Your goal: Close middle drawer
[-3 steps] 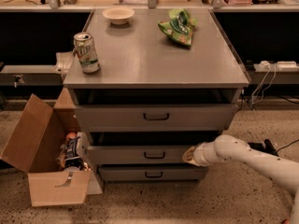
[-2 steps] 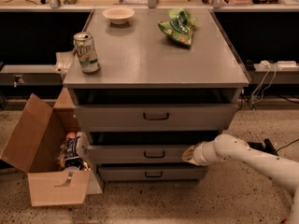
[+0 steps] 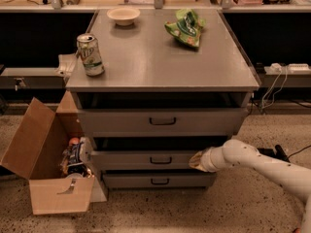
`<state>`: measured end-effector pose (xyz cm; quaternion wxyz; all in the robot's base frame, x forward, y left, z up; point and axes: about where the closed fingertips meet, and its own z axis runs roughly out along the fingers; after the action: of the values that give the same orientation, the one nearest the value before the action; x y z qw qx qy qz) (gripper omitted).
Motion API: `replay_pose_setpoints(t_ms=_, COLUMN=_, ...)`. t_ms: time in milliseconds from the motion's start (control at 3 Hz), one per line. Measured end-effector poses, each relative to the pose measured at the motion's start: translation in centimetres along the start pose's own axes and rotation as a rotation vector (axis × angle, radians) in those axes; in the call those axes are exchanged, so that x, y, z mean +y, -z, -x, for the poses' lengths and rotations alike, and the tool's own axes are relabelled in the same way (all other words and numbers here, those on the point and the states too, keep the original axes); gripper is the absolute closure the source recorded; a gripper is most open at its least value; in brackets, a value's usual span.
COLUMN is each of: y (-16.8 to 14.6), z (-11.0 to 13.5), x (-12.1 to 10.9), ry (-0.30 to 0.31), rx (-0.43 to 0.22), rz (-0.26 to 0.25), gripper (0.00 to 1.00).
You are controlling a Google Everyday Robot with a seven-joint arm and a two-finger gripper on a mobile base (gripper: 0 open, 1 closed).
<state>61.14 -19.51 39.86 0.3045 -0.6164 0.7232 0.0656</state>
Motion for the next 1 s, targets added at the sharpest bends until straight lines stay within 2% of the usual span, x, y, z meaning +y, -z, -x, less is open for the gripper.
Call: replay_pose_setpoints(t_ms=1000, y=-0.11, z=0.25, x=-0.31, ry=0.005, rx=-0.008, rz=-0.007, gripper=1.00)
